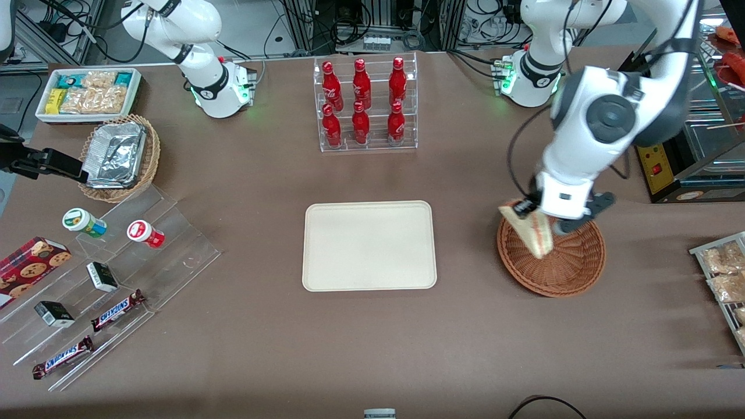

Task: Place sandwich from basket to tray
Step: 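Lift the sandwich out of the basket and carry it over the cream tray, then lower the sandwich onto the tray and open the left gripper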

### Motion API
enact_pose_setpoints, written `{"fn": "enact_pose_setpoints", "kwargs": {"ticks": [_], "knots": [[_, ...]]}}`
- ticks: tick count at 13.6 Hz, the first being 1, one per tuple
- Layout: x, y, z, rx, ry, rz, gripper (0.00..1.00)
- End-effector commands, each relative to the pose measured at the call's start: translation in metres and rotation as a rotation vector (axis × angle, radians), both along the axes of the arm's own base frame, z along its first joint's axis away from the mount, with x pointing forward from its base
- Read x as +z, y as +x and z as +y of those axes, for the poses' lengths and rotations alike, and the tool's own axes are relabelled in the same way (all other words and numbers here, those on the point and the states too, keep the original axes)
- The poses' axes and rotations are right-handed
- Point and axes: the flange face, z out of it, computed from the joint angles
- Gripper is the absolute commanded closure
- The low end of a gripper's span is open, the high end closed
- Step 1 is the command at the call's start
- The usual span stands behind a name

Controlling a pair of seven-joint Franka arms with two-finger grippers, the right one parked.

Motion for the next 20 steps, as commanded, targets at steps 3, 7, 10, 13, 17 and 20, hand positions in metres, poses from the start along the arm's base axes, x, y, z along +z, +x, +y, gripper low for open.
{"fn": "enact_pose_setpoints", "kwargs": {"ticks": [3, 7, 10, 13, 17, 20], "knots": [[-0.007, 0.002, -0.124, -0.131, -0.041, -0.009, 0.62], [-0.078, -0.009, -0.230, -0.195, 0.017, -0.016, 0.62], [-0.128, -0.017, -0.282, -0.206, 0.025, -0.061, 0.62], [-0.163, -0.023, -0.305, -0.265, -0.017, -0.118, 0.62], [-0.186, -0.032, -0.315, -0.343, -0.003, -0.122, 0.62], [-0.192, -0.035, -0.321, -0.405, -0.032, -0.136, 0.62]]}}
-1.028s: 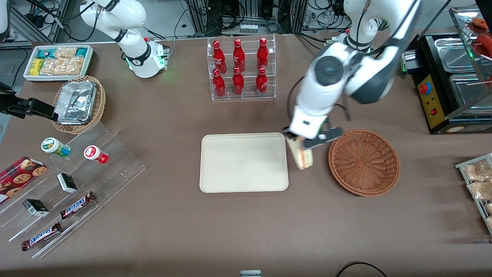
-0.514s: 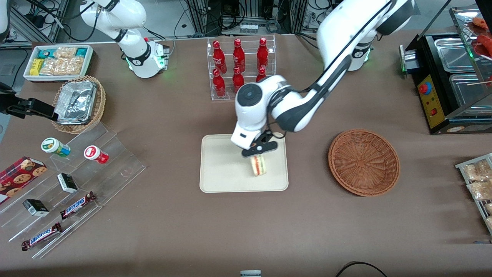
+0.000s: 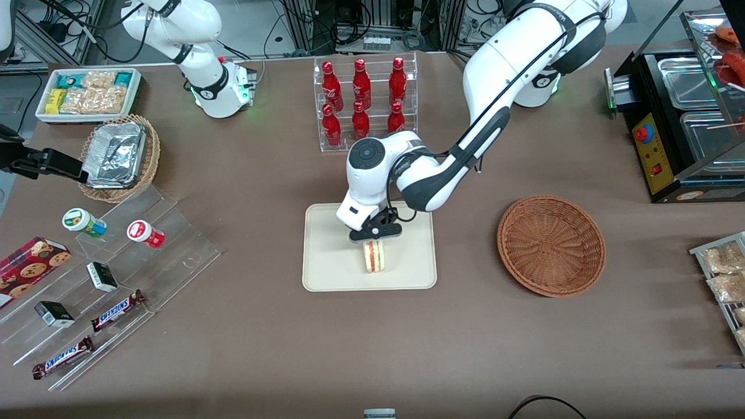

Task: Place sandwich from basket to tray
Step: 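Lower the sandwich onto the tray and open the left gripper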

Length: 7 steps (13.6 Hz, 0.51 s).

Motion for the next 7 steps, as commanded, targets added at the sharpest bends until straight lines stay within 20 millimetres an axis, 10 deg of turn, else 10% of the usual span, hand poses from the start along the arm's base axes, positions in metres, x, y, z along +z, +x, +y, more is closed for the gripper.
{"fn": "enact_pose_setpoints", "kwargs": {"ticks": [1, 7], "knots": [[-0.0036, 0.0000, -0.0113, -0.050, -0.010, -0.024, 0.62], [-0.0080, -0.0049, -0.0149, -0.071, 0.005, -0.038, 0.01]]}}
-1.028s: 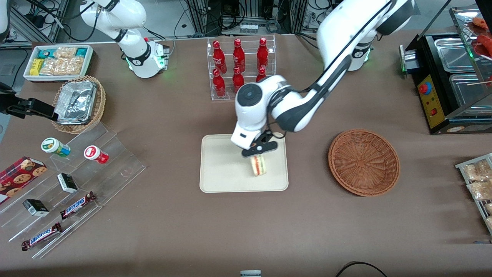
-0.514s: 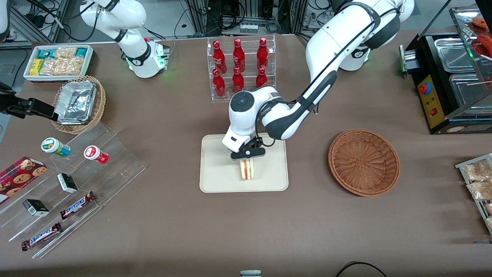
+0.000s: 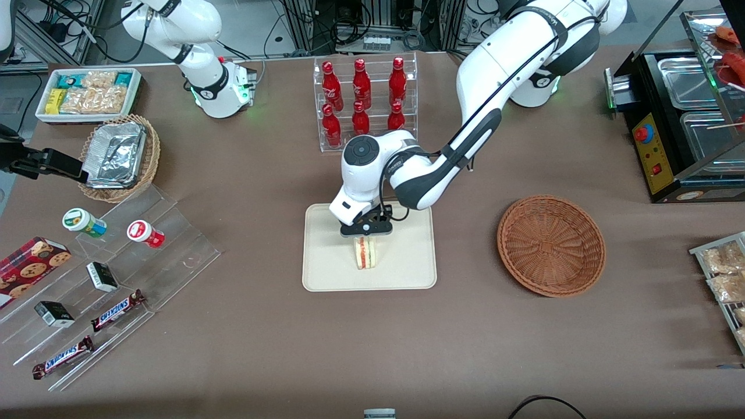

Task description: Place sandwich from basket to tray

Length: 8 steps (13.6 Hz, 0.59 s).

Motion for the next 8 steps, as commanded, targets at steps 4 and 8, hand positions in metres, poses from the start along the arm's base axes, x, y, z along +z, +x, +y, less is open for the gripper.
{"fn": "enact_pose_setpoints", "kwargs": {"ticks": [4, 8], "knots": [[0.053, 0.024, 0.014, 0.052, 0.010, -0.058, 0.01], [0.138, 0.047, 0.057, 0.184, 0.014, -0.076, 0.01]]}}
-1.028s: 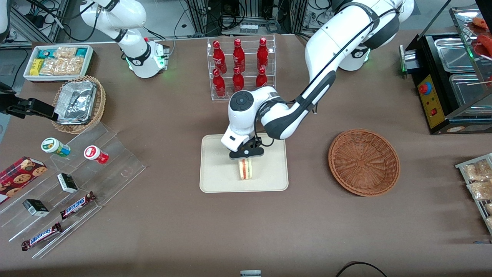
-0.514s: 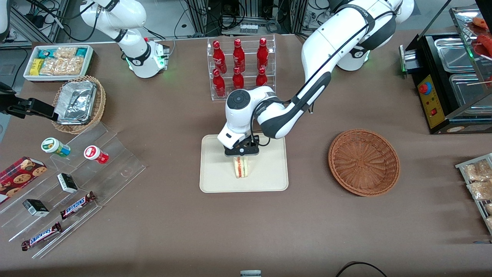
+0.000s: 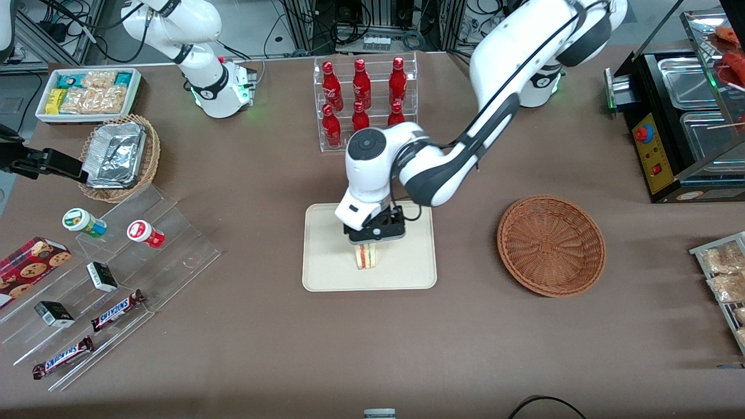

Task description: Place sandwich from basket to tray

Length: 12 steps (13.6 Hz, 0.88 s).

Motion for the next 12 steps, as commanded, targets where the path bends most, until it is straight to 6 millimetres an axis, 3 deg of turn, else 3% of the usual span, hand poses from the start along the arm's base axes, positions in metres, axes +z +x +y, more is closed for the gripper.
{"fn": "enact_pose_setpoints", "kwargs": {"ticks": [1, 6, 10, 12], "knots": [[0.066, 0.002, 0.032, 0.093, 0.004, 0.000, 0.01], [0.155, 0.012, 0.122, 0.224, 0.091, 0.080, 0.01], [0.212, 0.010, 0.198, 0.109, 0.085, 0.186, 0.01], [0.230, 0.008, 0.231, 0.045, 0.080, 0.229, 0.01]]}}
